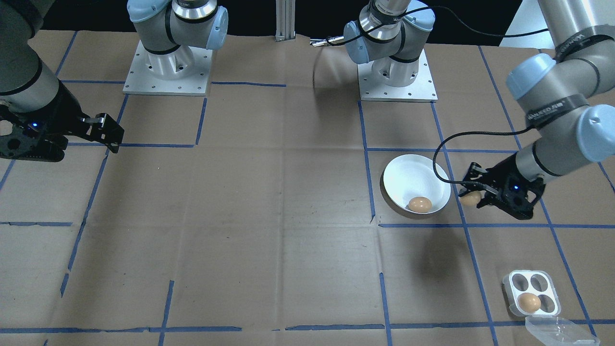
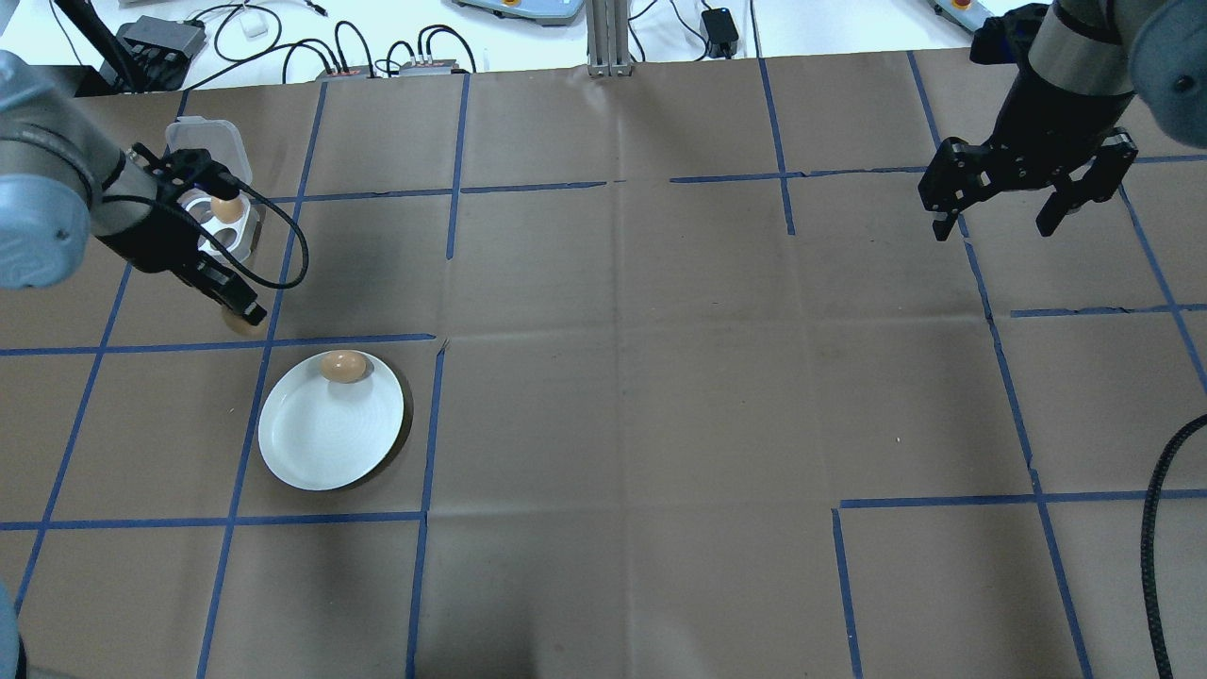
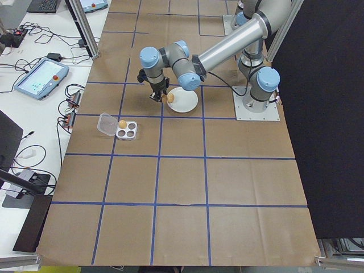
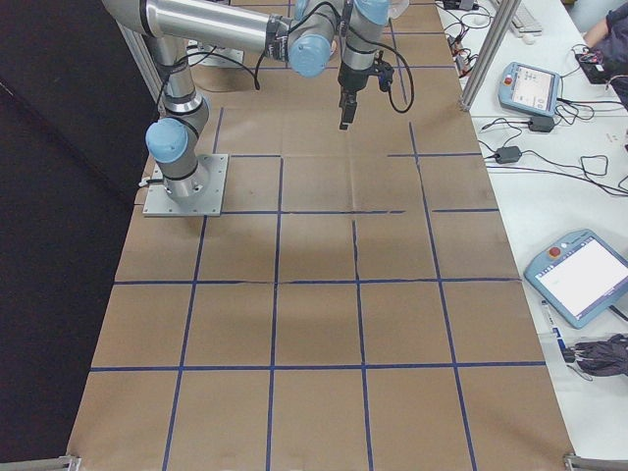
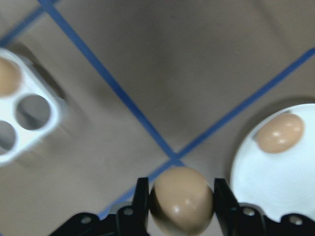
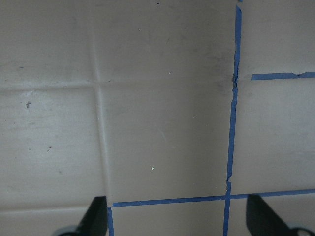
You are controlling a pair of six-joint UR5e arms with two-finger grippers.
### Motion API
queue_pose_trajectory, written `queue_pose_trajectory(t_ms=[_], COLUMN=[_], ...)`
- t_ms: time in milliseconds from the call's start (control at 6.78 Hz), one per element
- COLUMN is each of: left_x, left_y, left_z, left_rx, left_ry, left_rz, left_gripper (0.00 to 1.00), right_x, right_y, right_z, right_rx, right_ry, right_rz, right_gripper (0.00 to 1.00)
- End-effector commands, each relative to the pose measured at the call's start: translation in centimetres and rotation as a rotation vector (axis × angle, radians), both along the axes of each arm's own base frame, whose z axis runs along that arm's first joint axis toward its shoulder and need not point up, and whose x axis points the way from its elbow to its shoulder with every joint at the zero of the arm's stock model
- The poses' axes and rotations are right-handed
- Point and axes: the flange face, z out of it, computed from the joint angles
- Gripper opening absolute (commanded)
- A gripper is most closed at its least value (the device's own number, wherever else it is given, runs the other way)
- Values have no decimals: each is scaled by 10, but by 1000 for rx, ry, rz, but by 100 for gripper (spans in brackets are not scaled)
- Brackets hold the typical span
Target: Place egg on plate
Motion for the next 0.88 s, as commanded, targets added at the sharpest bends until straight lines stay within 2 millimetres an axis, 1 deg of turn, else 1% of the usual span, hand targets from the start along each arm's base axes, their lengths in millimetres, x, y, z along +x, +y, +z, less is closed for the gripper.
queue_pose_trajectory(t_ms=[0, 147, 295, 442, 590, 737], left_x=[-27, -29, -32, -32, -26, -4], left_y=[46, 51, 55, 56, 49, 27], left_z=[-52, -56, -49, -46, -37, -19], left_rx=[30, 45, 56, 56, 32, -11], left_ry=[36, 35, 24, 15, 0, -37], left_rz=[94, 141, 194, 208, 212, 221], left_gripper=[1, 66, 96, 99, 99, 99], right_x=[0, 0, 0, 0, 0, 0], right_y=[0, 0, 0, 0, 0, 0], right_z=[0, 0, 0, 0, 0, 0], right_rx=[0, 0, 0, 0, 0, 0], right_ry=[0, 0, 0, 0, 0, 0], right_rz=[0, 0, 0, 0, 0, 0], right_gripper=[100, 100, 100, 100, 100, 100])
